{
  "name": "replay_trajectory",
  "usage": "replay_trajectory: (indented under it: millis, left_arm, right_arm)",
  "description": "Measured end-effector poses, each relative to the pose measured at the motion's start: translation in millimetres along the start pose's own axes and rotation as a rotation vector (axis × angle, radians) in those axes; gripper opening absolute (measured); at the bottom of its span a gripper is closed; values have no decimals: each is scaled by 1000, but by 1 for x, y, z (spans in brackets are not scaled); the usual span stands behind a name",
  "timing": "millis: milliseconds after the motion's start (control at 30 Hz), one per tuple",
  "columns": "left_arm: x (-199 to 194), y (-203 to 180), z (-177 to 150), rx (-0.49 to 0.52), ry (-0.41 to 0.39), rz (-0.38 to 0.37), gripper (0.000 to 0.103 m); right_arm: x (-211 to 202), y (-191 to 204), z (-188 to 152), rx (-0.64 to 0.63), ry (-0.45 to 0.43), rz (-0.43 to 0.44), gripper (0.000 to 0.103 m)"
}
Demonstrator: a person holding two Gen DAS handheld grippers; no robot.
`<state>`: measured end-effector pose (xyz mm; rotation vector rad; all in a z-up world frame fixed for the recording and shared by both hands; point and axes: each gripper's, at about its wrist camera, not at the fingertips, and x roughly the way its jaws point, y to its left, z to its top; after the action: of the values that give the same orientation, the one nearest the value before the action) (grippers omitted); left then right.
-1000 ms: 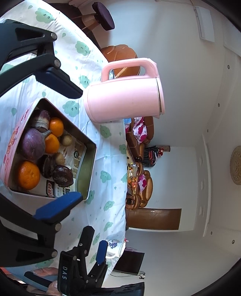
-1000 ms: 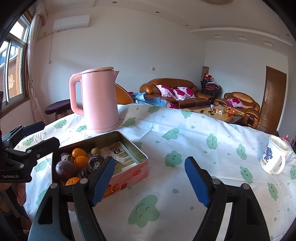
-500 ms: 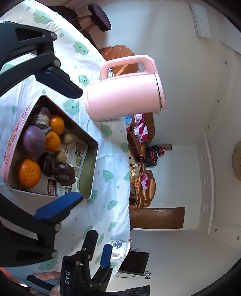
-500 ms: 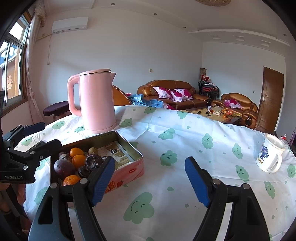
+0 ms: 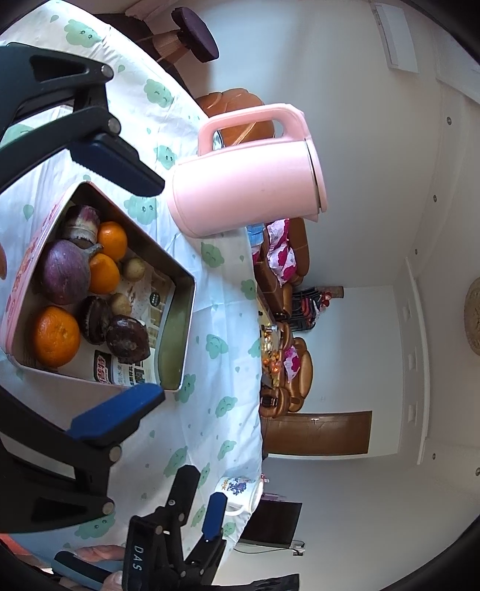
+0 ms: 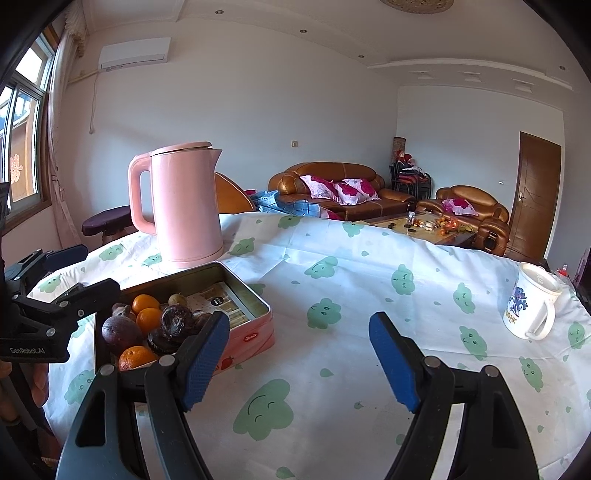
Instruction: Organize fruits
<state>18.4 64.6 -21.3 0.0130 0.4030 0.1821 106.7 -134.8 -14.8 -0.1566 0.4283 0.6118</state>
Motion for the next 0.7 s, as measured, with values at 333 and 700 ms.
replay_trajectory:
  millis: [333,700]
  left_arm:
    - [-6,-8,4,7,-27,1,103]
    - [-8,-10,5,16,-28,-3,103]
  right_arm:
    - [-16,-10,3,2,-34,-33,79]
    - [-21,-10,0,-7,-41,-30,79]
